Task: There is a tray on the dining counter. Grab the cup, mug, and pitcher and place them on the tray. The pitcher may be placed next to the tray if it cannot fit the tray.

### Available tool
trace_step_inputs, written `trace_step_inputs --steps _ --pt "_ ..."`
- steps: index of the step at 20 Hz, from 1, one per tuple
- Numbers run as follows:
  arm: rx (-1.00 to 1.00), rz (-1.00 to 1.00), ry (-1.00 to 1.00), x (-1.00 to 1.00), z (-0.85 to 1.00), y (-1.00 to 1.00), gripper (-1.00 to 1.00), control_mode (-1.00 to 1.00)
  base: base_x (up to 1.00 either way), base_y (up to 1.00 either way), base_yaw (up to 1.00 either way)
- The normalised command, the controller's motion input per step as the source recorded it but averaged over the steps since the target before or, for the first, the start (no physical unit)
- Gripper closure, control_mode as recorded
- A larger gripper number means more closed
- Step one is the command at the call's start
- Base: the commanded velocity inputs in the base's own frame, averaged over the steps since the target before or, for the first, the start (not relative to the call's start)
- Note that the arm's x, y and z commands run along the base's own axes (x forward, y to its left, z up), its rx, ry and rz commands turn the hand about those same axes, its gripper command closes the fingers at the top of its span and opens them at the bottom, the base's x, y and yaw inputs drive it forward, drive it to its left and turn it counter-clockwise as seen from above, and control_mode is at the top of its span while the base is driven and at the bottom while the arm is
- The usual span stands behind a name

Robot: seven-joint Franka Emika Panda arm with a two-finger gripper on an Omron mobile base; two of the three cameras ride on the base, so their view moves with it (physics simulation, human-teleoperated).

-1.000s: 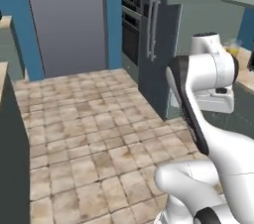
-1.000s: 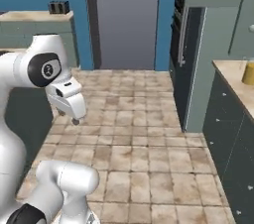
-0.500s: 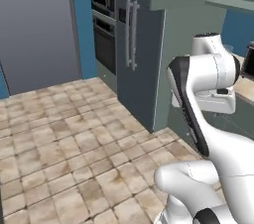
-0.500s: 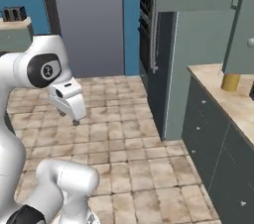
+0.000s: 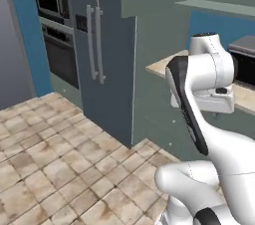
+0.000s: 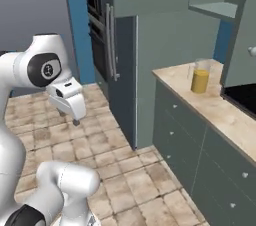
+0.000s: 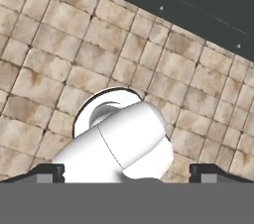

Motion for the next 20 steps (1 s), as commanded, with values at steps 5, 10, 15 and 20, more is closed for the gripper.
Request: trace_step_inputs --steps 5,10,15,20 --pt "0.00 0.00 0.00 0.00 0.00 0.00 -1.00 1.00 0.50 0.07 -0.53" --pt "0.00 0.00 0.00 0.00 0.00 0.00 -1.00 1.00 0.65 0.16 -0.50" --pt "0.00 0.00 0.00 0.00 0.00 0.00 -1.00 1.00 0.71 0.36 -0.43" --pt "0.00 0.00 0.00 0.00 0.00 0.00 -1.00 1.00 0.86 0.32 -0.33"
